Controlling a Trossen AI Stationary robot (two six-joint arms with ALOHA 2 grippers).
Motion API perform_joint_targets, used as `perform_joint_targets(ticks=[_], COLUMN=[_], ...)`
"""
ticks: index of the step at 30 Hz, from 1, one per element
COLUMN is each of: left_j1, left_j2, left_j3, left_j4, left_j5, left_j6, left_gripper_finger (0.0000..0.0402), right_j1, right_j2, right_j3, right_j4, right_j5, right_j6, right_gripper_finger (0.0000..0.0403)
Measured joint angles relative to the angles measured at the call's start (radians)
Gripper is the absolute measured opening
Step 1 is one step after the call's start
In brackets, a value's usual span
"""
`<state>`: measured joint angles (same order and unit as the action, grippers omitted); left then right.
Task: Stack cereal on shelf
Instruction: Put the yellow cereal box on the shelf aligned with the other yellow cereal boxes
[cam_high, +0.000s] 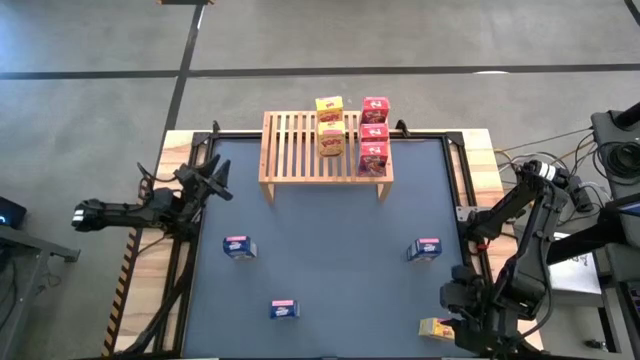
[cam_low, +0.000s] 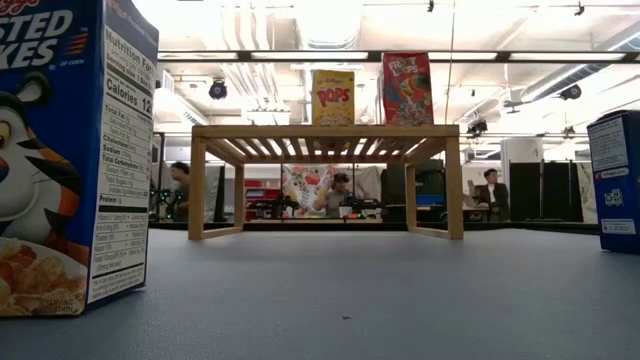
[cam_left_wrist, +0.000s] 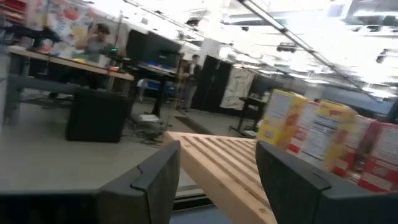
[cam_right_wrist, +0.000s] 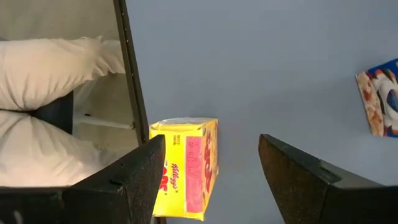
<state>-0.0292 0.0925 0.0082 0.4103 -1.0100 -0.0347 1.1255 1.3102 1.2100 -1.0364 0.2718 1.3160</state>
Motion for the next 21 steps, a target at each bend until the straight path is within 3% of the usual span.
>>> perform_joint_targets(ticks=[9,21], left_j1=[0.0,0.0], left_j2=[-0.006,-0.003], left_j3=[0.0,0.0], left_j4=[0.0,-0.052], left_j5=[0.405,0.499], left_j6=[-0.011,-0.011], left_gripper_finger=[0.0193,0.0193], right_j1=[0.003,0.0], right_j2=[0.0,0.0], right_j3=[0.0,0.0], right_j4=[0.001,-0.004], right_j5=[0.015,0.016], right_j6=[0.003,0.007], right_gripper_finger=[0.0247,0.0247])
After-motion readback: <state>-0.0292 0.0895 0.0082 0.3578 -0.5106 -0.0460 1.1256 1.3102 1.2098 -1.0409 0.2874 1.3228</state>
